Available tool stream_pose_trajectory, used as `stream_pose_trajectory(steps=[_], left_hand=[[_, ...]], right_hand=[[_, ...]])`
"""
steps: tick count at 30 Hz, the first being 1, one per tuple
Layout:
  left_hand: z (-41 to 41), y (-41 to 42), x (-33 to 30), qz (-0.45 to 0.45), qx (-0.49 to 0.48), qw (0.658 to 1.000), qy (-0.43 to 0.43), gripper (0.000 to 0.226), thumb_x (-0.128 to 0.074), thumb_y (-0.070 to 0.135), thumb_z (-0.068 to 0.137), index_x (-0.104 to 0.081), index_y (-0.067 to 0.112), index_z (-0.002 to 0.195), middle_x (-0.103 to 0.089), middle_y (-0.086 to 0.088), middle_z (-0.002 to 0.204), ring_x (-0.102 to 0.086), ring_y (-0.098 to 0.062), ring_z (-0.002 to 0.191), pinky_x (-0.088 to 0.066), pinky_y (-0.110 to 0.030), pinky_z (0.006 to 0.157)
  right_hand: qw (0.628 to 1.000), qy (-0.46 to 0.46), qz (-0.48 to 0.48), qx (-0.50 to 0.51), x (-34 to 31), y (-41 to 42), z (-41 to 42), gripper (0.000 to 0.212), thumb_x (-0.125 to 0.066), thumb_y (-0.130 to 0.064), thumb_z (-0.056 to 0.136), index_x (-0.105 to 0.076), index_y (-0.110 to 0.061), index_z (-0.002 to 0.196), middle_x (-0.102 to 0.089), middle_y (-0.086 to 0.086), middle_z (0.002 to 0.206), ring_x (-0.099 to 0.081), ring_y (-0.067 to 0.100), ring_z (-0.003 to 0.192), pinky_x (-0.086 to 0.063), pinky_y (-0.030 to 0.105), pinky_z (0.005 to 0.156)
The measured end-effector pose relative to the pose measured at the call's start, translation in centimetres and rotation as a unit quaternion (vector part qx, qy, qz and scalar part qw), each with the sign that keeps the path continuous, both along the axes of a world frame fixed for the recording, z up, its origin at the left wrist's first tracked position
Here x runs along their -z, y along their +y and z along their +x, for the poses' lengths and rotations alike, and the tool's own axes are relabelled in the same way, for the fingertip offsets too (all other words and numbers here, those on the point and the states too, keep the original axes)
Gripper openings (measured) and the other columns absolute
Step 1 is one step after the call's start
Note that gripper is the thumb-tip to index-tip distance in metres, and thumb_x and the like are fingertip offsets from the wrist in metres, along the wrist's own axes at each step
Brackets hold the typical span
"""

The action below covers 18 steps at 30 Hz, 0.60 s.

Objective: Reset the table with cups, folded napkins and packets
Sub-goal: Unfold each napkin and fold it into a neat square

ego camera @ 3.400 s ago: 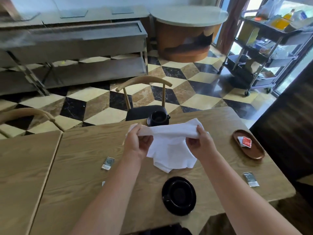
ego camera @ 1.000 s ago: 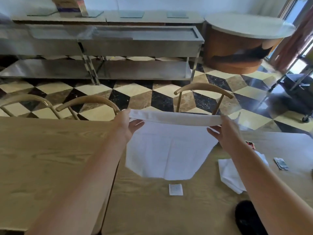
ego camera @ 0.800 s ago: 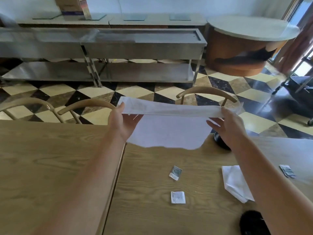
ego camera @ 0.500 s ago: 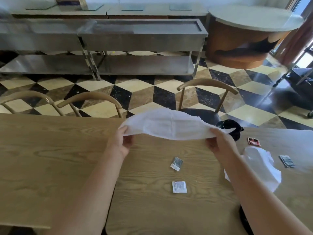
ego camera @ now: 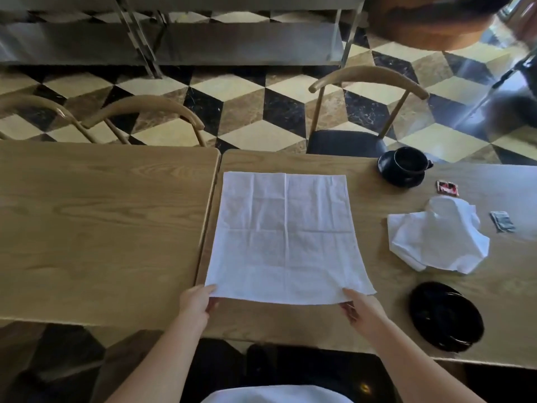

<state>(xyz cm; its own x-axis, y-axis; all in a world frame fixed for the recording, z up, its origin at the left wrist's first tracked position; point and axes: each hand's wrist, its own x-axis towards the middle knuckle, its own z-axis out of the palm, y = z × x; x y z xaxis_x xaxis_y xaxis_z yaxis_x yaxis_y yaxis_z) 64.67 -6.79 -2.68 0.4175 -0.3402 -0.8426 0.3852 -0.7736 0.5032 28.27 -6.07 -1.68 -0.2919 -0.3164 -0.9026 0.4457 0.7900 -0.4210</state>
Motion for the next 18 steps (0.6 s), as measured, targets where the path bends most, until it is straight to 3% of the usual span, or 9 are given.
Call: stream_pose_trajectory(steps=[9, 12, 15, 18], left_hand=[[1.6, 2.3, 0.7, -0.011, 0.013, 1.0, -0.018, 0.009, -0.07, 0.006, 0.091, -0.072, 0.002, 0.099, -0.072, -0.014, 0.084, -0.063, -0.021, 0.063, -0.05, -0.03, 0.05], [1.8, 1.2, -0.6, -0.077, 0.015, 0.997, -0.028, 0.022, -0.071, 0.004, 0.089, -0.073, 0.015, 0.108, -0.074, -0.009, 0.095, -0.067, -0.023, 0.075, -0.053, -0.033, 0.057], [1.7, -0.9, -2.4, -0.137, 0.021, 0.99, -0.023, 0.022, -0.073, 0.005, 0.088, -0.076, 0.022, 0.1, -0.076, -0.005, 0.096, -0.073, -0.021, 0.081, -0.055, -0.034, 0.067], [2.0, -3.8, -3.9, -0.186, 0.031, 0.982, 0.005, 0.015, -0.068, -0.002, 0.09, -0.075, 0.009, 0.096, -0.078, -0.014, 0.096, -0.077, -0.019, 0.079, -0.061, -0.032, 0.069]], right_hand=[[0.998, 0.047, -0.002, -0.031, 0.3, 2.5, -1.2, 0.011, -0.065, -0.009, 0.096, -0.062, -0.008, 0.107, -0.07, 0.013, 0.092, -0.066, 0.022, 0.073, -0.049, 0.03, 0.06], [0.991, 0.108, -0.035, -0.077, -0.6, 1.6, -2.2, 0.031, -0.068, -0.006, 0.092, -0.058, 0.003, 0.121, -0.068, 0.016, 0.088, -0.064, 0.021, 0.07, -0.051, 0.03, 0.062], [0.974, 0.157, -0.119, -0.11, -2.4, -0.2, -2.9, 0.063, -0.074, -0.007, 0.088, -0.045, -0.01, 0.143, -0.072, 0.015, 0.09, -0.068, 0.021, 0.073, -0.053, 0.03, 0.065], [0.963, 0.156, -0.16, -0.151, -4.3, -2.9, -3.8, 0.038, -0.078, -0.012, 0.087, -0.066, -0.008, 0.123, -0.078, 0.011, 0.094, -0.076, 0.017, 0.078, -0.057, 0.025, 0.068]])
